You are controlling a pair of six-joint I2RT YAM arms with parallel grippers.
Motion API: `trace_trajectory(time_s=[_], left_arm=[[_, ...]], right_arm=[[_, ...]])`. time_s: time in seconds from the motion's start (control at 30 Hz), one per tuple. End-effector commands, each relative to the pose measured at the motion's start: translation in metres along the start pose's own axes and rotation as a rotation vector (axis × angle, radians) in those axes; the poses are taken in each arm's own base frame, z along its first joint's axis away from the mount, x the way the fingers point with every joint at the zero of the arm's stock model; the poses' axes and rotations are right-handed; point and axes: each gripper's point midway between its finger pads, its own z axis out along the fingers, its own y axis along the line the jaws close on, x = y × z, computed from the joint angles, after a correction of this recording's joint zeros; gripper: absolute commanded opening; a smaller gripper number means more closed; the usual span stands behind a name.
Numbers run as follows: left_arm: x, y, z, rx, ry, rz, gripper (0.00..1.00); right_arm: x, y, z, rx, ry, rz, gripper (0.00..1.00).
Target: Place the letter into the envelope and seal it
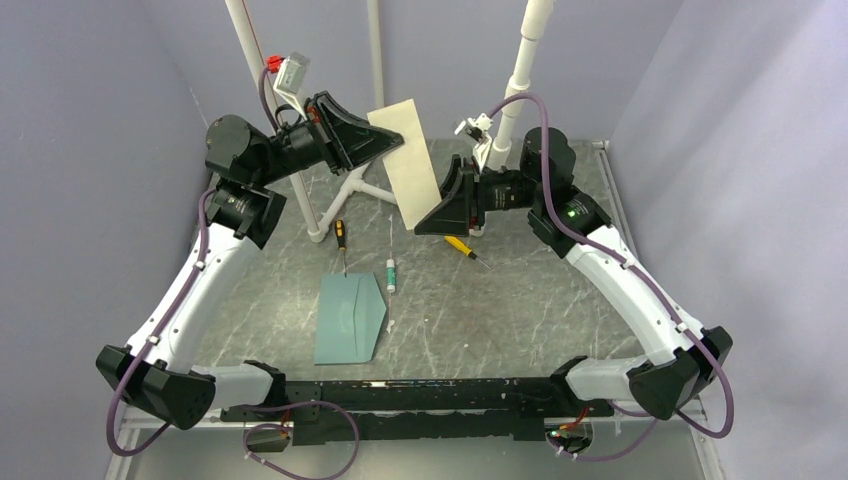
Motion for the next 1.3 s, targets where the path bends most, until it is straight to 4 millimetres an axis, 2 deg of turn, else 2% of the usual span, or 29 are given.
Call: trace_trajectory(time_s=[0.0, 0.1, 0.2, 0.4, 0.47, 0.5, 0.6, 0.7, 0.77, 0.83, 0.9, 0.93, 1.0, 1.1, 1.2, 1.27], left_arm=[[-0.001, -0.015, -0.003, 0.077, 0.018, 0.082, 0.03], [0.008, -0.014, -0.003, 0.109, 0.029, 0.056, 0.02], [0.012, -0.018, -0.002, 0.167, 0.045, 0.038, 0.03], [0.021, -0.017, -0.004, 0.179, 0.088, 0.036, 0.03], [0.022, -0.015, -0.005, 0.164, 0.091, 0.040, 0.03], [0.021, -0.015, -0.005, 0.158, 0.088, 0.045, 0.02], [0.021, -0.013, -0.006, 0.145, 0.083, 0.056, 0.02], [0.022, -0.013, -0.007, 0.135, 0.082, 0.059, 0.02], [0.023, -0.011, -0.008, 0.119, 0.081, 0.055, 0.03], [0.024, -0.007, -0.009, 0.086, 0.078, 0.054, 0.16], [0.028, 0.006, -0.012, 0.000, 0.081, 0.038, 0.39], [0.030, 0.014, -0.015, -0.055, 0.078, 0.037, 0.46], [0.033, 0.030, -0.026, -0.193, 0.072, 0.046, 0.60], [0.053, 0.080, -0.061, -0.539, 0.085, -0.005, 0.73], [0.089, 0.122, -0.115, -0.883, 0.134, -0.104, 0.77], [0.120, 0.134, -0.147, -1.048, 0.182, -0.208, 0.78]], right_arm=[[-0.023, 0.007, -0.004, 0.054, -0.066, -0.089, 0.49], [-0.044, 0.011, -0.004, 0.067, -0.121, -0.120, 0.51], [-0.058, 0.028, -0.004, 0.006, -0.129, -0.154, 0.49], [-0.082, 0.031, -0.007, 0.050, -0.191, -0.170, 0.43], [-0.086, 0.028, -0.006, 0.059, -0.209, -0.155, 0.35], [-0.087, 0.025, -0.006, 0.067, -0.215, -0.143, 0.24], [-0.086, 0.008, -0.003, 0.118, -0.224, -0.073, 0.03], [-0.081, -0.012, -0.001, 0.174, -0.221, -0.004, 0.00], [-0.079, -0.018, 0.000, 0.186, -0.231, 0.019, 0.00], [-0.075, -0.023, 0.000, 0.198, -0.240, 0.035, 0.00], [-0.068, -0.036, -0.001, 0.247, -0.241, 0.070, 0.00], [-0.063, -0.046, -0.002, 0.287, -0.238, 0.093, 0.00], [-0.048, -0.070, -0.006, 0.391, -0.224, 0.150, 0.00], [-0.019, -0.105, -0.013, 0.534, -0.199, 0.231, 0.00], [0.015, -0.131, -0.011, 0.614, -0.160, 0.308, 0.00], [0.035, -0.140, -0.002, 0.630, -0.134, 0.357, 0.00]])
